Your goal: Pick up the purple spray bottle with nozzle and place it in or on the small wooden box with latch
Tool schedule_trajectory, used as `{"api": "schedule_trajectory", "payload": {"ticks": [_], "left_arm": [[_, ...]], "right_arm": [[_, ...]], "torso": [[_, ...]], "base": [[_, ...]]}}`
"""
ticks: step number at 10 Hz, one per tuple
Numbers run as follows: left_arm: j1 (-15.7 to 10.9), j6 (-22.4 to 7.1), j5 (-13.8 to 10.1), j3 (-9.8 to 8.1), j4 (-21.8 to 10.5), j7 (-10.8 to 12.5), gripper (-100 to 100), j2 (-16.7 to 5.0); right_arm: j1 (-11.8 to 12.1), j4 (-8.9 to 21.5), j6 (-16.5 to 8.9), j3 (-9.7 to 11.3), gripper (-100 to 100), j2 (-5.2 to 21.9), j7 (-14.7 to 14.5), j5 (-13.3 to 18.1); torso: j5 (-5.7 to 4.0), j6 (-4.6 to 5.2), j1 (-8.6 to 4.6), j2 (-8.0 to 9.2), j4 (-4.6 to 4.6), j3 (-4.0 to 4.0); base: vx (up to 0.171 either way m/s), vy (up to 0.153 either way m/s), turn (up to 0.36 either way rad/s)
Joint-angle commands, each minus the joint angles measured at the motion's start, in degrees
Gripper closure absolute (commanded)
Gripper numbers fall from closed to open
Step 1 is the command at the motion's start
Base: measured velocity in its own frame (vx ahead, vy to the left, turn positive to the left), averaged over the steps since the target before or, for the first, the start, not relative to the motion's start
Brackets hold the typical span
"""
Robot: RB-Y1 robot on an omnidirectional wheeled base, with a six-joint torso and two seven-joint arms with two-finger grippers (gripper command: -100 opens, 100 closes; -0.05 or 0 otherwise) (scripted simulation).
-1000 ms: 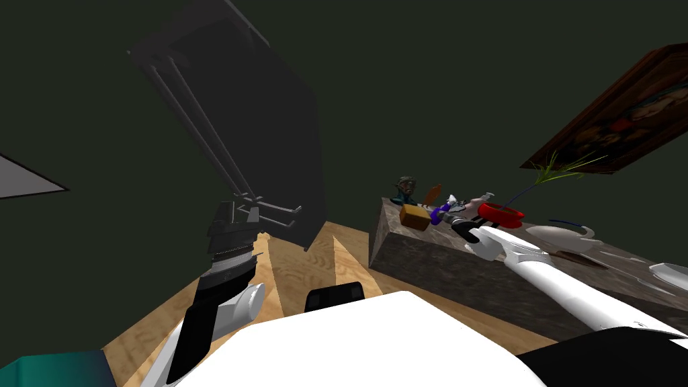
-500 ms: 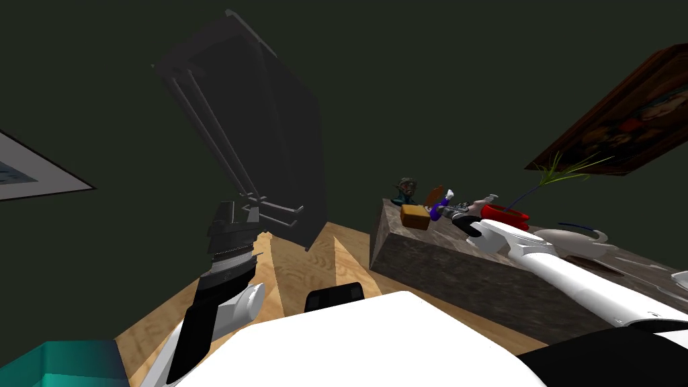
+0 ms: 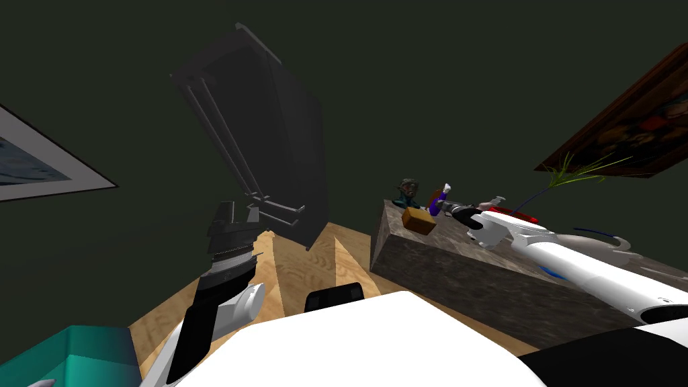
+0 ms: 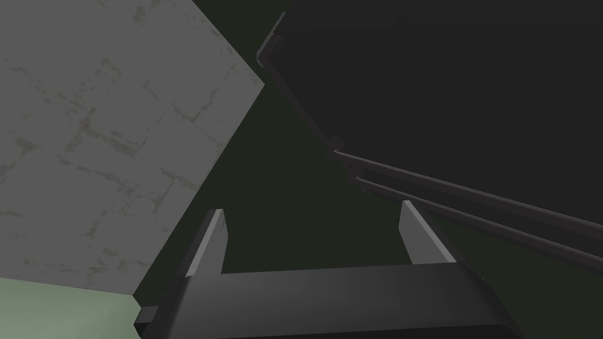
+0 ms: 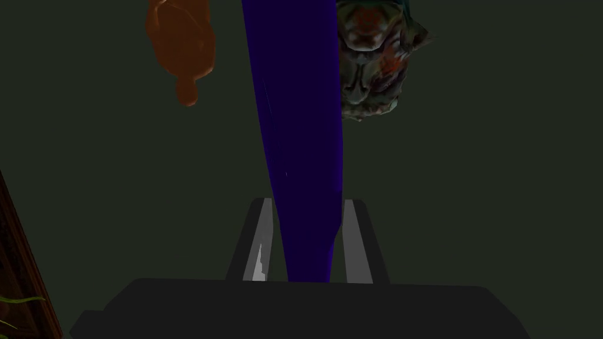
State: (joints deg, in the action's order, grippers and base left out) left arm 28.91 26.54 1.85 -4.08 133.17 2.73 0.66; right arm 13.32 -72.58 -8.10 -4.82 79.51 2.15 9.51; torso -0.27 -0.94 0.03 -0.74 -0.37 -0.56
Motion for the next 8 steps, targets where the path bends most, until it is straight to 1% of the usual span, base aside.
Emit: {"api": "schedule_trajectory", "payload": {"ticks": [1,2,3,7,8], "left_arm": [[0.0,0.0,0.0,0.00,0.0,0.0,0,0.0],[0.0,0.0,0.0,0.00,0.0,0.0,0,0.0],[0.0,0.0,0.0,0.00,0.0,0.0,0,0.0],[0.0,0.0,0.0,0.00,0.0,0.0,0,0.0],[0.0,0.0,0.0,0.00,0.0,0.0,0,0.0]], "right_arm": [[-1.1,0.1,0.5,1.2,100,2.0,-0.1,-1.7],[-1.2,0.4,0.3,1.1,100,1.1,-0.1,-1.0],[-1.4,0.5,0.4,1.2,-100,1.3,-0.1,-1.1],[-1.4,0.5,0.4,1.2,-100,1.3,-0.1,-1.1],[-1.4,0.5,0.4,1.2,0,1.3,-0.1,-1.1]], "torso": [[0.00,0.00,0.00,0.00,0.00,0.00],[-0.02,0.01,-0.05,-0.02,0.00,-0.01],[-0.07,0.10,-0.01,0.00,-0.02,0.00],[-0.05,0.11,0.07,0.03,-0.01,0.01],[-0.05,0.11,0.07,0.03,-0.01,0.01]], "base": [[-0.012,-0.058,0.092],[-0.003,-0.028,0.031],[0.000,0.000,0.000],[0.000,0.000,0.000],[0.000,0.000,0.000]]}}
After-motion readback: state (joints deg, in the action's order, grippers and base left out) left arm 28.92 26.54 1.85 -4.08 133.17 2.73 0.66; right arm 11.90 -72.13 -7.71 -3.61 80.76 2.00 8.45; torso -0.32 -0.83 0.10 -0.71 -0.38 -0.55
